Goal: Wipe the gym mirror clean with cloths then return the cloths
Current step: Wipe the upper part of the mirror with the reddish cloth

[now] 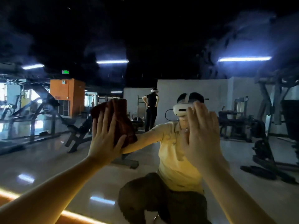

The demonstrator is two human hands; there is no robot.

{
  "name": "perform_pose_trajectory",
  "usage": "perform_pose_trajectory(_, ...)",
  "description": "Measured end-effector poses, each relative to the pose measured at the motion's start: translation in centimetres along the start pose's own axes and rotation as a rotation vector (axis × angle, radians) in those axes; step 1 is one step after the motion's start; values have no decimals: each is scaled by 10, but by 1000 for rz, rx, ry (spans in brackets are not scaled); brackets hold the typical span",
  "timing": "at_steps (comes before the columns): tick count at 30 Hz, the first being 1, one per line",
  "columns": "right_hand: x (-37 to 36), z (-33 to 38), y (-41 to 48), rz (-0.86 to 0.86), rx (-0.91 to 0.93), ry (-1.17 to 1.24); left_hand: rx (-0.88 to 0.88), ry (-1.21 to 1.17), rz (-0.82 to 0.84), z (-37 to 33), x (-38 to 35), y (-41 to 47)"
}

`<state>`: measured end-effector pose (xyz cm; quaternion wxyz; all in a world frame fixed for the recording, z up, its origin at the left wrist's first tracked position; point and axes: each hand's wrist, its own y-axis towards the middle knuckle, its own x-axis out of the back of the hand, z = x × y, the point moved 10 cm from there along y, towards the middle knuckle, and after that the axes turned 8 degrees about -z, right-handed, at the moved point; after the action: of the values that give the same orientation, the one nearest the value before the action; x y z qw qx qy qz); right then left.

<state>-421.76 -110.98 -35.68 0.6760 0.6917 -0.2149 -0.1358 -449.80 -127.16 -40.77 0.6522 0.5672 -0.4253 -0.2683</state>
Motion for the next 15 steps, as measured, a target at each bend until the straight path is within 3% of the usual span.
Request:
perform_pose_trajectory(4,-9,-9,-31,-6,-140,-148,25,-35,20,26,-7,-47)
perform_pose_trajectory(8,-23,2,-49,1,-103,-199,-36,-119,0,-24,-24,-76)
perform_pose_trajectory(12,-25,3,-55,-27,-97,-163,-297,-143,35,-129,-45,-103)
perform_pose_trajectory(15,-20,3,-62,16,-46,-118,-540,-112,49,-165,-50,-124)
